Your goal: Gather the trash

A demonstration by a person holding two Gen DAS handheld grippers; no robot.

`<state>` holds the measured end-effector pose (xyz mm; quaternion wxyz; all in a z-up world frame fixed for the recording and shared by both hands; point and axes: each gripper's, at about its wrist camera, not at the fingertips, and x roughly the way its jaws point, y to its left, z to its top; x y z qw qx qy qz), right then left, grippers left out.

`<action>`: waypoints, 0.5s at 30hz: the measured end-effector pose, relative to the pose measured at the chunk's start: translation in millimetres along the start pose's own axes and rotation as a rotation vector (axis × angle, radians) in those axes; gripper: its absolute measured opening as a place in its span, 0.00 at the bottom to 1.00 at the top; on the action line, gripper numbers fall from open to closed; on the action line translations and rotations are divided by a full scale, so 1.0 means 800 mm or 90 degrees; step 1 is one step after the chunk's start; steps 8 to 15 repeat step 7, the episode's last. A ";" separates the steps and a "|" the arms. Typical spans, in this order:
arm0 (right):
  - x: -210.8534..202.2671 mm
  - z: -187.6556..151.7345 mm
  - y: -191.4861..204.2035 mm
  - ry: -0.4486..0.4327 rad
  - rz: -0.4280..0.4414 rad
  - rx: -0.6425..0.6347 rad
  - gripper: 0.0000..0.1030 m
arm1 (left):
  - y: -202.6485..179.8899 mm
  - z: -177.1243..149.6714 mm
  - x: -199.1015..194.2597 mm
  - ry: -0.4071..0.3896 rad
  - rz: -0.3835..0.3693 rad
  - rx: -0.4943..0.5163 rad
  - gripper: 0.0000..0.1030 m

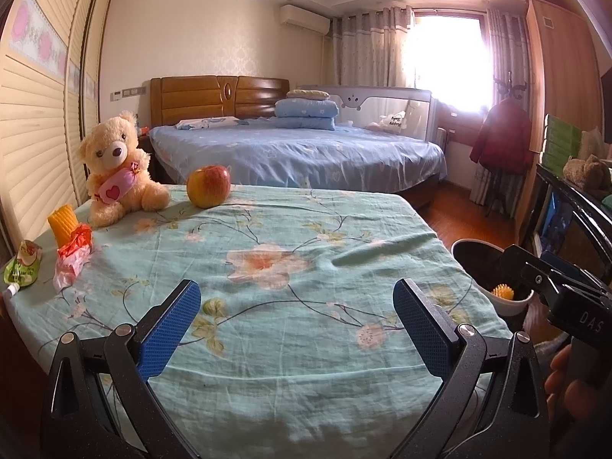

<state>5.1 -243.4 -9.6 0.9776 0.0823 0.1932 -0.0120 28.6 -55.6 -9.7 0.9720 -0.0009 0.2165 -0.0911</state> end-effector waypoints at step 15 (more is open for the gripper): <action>0.008 -0.004 -0.002 0.016 0.001 0.002 1.00 | 0.005 -0.001 0.010 0.014 -0.002 -0.009 1.00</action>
